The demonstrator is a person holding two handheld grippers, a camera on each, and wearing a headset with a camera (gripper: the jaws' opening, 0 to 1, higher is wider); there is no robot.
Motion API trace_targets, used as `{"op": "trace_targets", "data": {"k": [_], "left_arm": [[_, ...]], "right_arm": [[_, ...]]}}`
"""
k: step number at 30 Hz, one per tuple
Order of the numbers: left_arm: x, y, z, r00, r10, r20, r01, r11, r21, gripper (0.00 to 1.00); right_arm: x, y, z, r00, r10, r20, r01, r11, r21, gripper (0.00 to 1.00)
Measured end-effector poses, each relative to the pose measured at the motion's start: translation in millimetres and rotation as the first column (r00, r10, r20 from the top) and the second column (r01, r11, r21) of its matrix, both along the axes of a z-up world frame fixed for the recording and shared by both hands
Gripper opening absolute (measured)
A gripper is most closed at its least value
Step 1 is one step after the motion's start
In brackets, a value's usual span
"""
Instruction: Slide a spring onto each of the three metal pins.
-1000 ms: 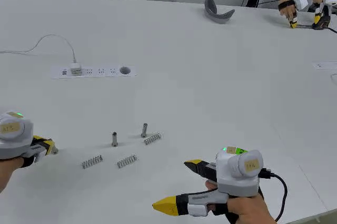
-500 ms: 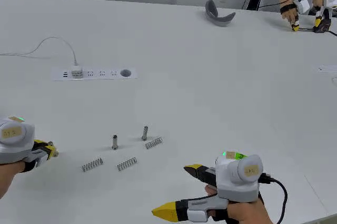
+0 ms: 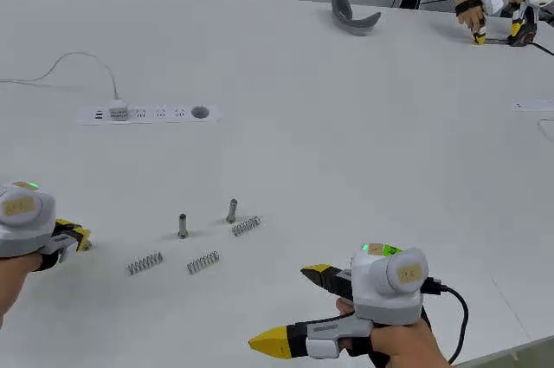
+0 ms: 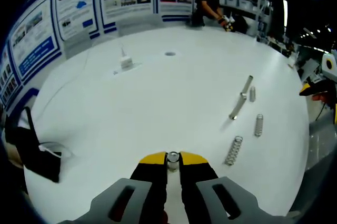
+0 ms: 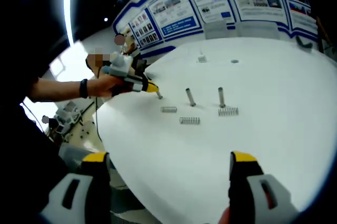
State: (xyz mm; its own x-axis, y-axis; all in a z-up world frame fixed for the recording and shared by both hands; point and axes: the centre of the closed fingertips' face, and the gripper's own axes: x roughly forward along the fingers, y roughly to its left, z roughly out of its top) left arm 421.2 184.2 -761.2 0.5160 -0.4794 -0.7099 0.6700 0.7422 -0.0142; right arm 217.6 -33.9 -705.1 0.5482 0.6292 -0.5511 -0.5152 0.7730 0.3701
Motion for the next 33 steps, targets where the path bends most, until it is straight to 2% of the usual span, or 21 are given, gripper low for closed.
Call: {"op": "trace_targets", "data": {"k": [8,15,24,33], "left_arm": [[-4.0,-10.2,1.0,1.0,-0.01,0.0,0.01,1.0,-0.008,0.08],[-8.3,-24.6,2.3,0.999,-0.037,0.002,0.037,0.999,-0.013,0.08],[-7.9,-42.6,3.4,0.998,-0.065,0.006,0.066,0.998,-0.022,0.08],[-8.6,-53.9,1.7,0.996,-0.085,0.003,0.085,0.996,-0.023,0.08]], "right_arm": [[-0.1,1.0,-0.9,1.0,-0.001,-0.001,0.001,1.0,0.002,0.96],[-1.0,0.9,-2.3,1.0,-0.002,-0.002,0.002,1.0,0.004,0.96],[-3.1,-2.7,-4.3,1.0,-0.01,-0.009,0.01,1.0,0.004,0.96],[-5.0,-3.5,-5.6,1.0,-0.014,-0.014,0.014,1.0,0.005,0.96]]}}
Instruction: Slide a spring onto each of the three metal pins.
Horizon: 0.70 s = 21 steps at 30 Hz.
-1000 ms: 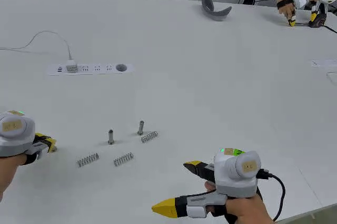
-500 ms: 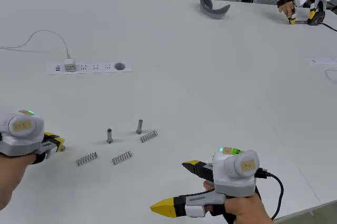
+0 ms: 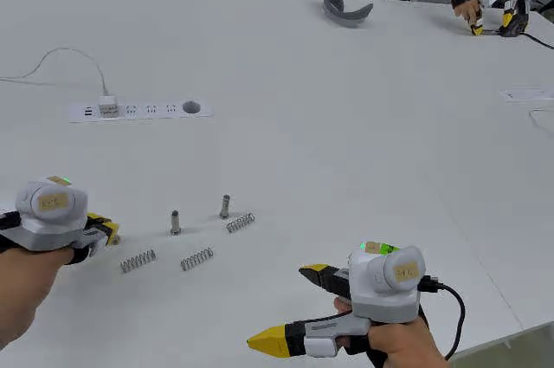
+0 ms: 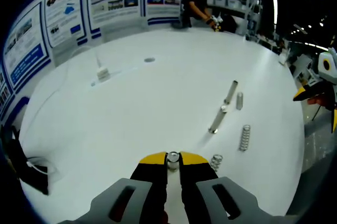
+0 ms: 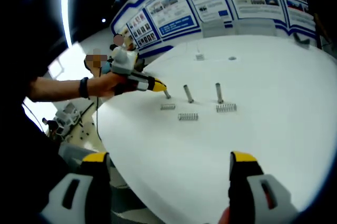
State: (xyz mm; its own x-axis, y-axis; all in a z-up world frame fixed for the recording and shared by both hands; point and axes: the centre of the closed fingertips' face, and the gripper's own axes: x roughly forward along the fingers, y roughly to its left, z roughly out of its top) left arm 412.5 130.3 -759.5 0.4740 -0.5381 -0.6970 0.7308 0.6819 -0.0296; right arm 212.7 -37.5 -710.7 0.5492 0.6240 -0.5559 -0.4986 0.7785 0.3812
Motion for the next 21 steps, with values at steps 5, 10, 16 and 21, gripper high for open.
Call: {"op": "trace_targets", "data": {"k": [5,10,16,21], "left_arm": [[-1.8,-1.2,-0.7,1.0,-0.017,0.009,0.017,1.0,0.009,0.08],[-1.9,-0.2,-0.6,1.0,-0.017,0.004,0.017,1.0,0.012,0.08],[-3.7,0.4,-1.4,1.0,-0.022,-0.006,0.022,1.0,0.015,0.11],[-6.0,1.7,-2.7,1.0,-0.024,-0.017,0.024,1.0,0.017,0.16]], "right_arm": [[-0.1,-0.7,-0.8,1.0,-0.003,-0.001,0.003,1.0,0.0,0.96],[-0.1,-1.2,-1.6,1.0,-0.003,-0.002,0.003,1.0,0.001,0.96],[0.6,-0.1,-1.5,1.0,-0.003,0.001,0.003,1.0,0.008,0.96],[1.0,1.5,-1.6,1.0,0.001,0.002,-0.001,1.0,0.008,0.96]]}}
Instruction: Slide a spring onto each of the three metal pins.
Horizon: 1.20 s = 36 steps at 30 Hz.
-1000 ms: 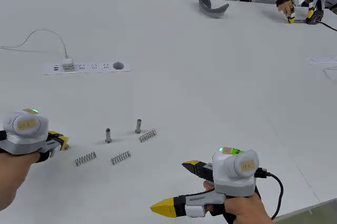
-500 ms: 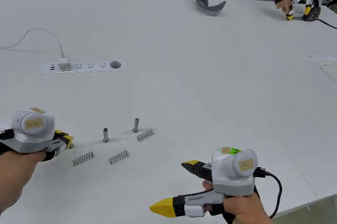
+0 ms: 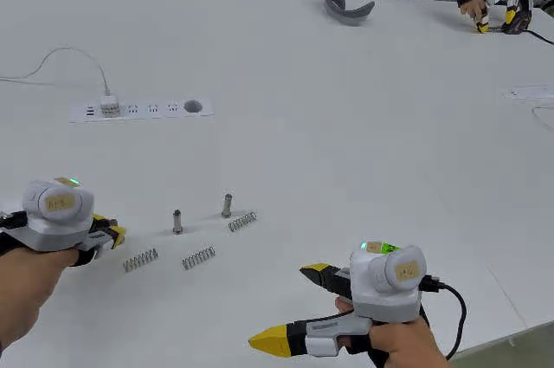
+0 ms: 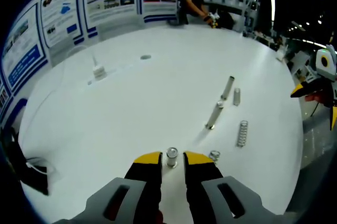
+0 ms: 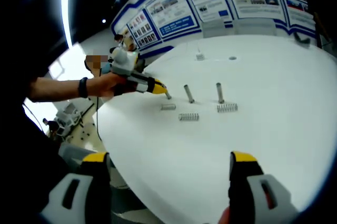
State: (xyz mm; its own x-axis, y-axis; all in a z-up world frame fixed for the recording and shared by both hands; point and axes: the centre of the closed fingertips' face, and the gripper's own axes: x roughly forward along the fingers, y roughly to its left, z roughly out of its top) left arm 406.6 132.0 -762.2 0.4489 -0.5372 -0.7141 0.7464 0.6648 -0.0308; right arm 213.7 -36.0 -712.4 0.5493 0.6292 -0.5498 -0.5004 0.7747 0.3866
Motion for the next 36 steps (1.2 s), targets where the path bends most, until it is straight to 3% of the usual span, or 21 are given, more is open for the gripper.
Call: {"op": "trace_targets", "data": {"k": [4,12,24,29,36], "left_arm": [[-3.0,6.2,-2.1,0.999,0.023,-0.03,-0.023,1.0,-0.002,0.24],[-13.2,22.8,-4.5,0.998,0.046,-0.049,-0.046,0.999,0.006,0.3],[-41.0,48.2,-12.3,0.993,0.09,-0.073,-0.09,0.996,0.003,0.38],[-54.8,56.2,-15.7,0.99,0.098,-0.099,-0.099,0.995,-0.003,0.42],[-65.9,68.4,-14.6,0.986,0.139,-0.09,-0.143,0.989,-0.043,0.52]], "right_arm": [[0.0,0.7,0.2,1.0,0.002,0.0,-0.002,1.0,-0.001,0.96],[0.7,0.3,0.1,1.0,0.003,0.0,-0.003,1.0,-0.001,0.96],[1.8,4.0,-6.9,1.0,-0.002,-0.01,0.002,1.0,0.01,0.96],[2.0,8.5,-8.6,1.0,0.009,-0.012,-0.009,1.0,0.011,0.96],[4.2,13.3,-9.0,1.0,0.01,-0.009,-0.01,1.0,0.021,0.96]]}}
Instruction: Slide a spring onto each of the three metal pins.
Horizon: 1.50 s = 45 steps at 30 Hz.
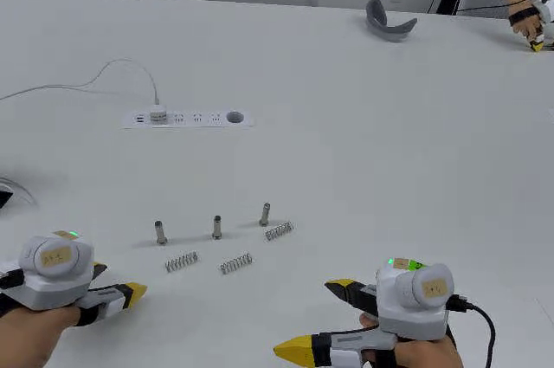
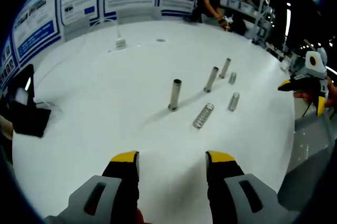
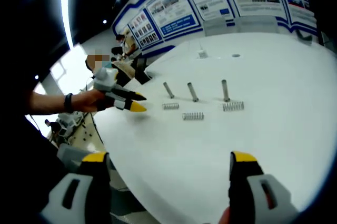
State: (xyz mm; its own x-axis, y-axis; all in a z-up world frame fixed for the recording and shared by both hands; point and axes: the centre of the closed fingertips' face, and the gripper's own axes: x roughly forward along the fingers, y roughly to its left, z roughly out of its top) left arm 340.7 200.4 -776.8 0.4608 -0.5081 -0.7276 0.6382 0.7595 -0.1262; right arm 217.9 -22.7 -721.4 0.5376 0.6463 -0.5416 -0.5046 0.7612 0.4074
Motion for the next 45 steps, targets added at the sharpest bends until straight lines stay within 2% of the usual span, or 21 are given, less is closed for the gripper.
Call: {"op": "trace_targets", "data": {"k": [3,10,12,23,25,36,45], "left_arm": [[-4.3,6.2,1.6,1.0,0.016,0.013,-0.016,1.0,-0.012,0.54],[-14.6,16.4,8.1,0.999,0.051,0.019,-0.05,0.997,-0.051,0.61],[-16.7,18.8,11.0,0.998,0.051,0.028,-0.049,0.998,-0.046,0.62],[-27.7,21.3,25.2,0.997,0.055,0.051,-0.051,0.996,-0.08,0.68],[-30.4,18.2,25.4,0.998,0.05,0.04,-0.046,0.994,-0.099,0.7],[-36.1,5.0,24.4,0.999,-0.014,0.03,0.017,0.996,-0.087,0.75],[-37.3,-20.4,28.4,0.994,-0.096,0.042,0.1,0.992,-0.081,0.75]], "right_arm": [[0.1,0.7,0.5,1.0,0.0,0.002,0.0,1.0,0.002,0.96],[-0.3,-0.1,0.2,1.0,-0.001,0.002,0.001,1.0,-0.002,0.96],[0.2,-0.6,0.4,1.0,-0.003,0.004,0.003,1.0,-0.001,0.96],[3.0,0.2,0.9,1.0,-0.004,0.008,0.004,1.0,-0.005,0.96],[3.4,1.2,0.7,1.0,-0.002,0.006,0.002,1.0,-0.002,0.96],[4.4,4.5,0.3,1.0,0.009,0.003,-0.009,1.0,-0.008,0.96],[2.0,2.6,-0.7,1.0,0.001,-0.001,-0.001,1.0,-0.008,0.96]]}}
